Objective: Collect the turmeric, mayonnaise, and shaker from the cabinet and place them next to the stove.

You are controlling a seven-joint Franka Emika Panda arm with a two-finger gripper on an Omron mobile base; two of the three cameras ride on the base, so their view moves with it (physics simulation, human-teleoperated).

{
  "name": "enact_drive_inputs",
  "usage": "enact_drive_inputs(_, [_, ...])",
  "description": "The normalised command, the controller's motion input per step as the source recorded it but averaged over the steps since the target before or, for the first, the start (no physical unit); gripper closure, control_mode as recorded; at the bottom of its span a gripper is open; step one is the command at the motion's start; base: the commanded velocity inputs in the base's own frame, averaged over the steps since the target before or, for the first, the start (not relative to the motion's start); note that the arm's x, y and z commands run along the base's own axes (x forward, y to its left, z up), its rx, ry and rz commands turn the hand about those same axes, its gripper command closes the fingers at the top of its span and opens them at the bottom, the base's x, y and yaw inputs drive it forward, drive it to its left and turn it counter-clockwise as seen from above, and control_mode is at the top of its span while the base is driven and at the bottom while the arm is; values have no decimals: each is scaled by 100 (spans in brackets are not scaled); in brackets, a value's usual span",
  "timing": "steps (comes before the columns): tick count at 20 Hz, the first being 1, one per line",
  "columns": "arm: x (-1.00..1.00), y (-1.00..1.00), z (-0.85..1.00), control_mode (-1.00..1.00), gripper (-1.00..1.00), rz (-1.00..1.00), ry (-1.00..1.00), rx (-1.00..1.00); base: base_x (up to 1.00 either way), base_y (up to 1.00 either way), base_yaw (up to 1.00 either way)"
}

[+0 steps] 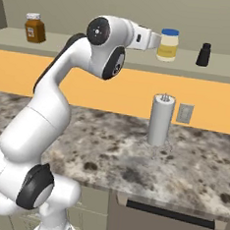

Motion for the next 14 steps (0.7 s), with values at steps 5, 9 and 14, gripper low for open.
enact_drive_inputs(5, [29, -27, 0, -100, -100, 0, -1, 0, 0, 0, 0])
enact_drive_inputs(9, [33, -33, 0, -100, -100, 1, 0, 0, 0, 0, 0])
enact_drive_inputs(14, [37, -27, 0, -100, -100, 2, 0, 0, 0, 0, 0])
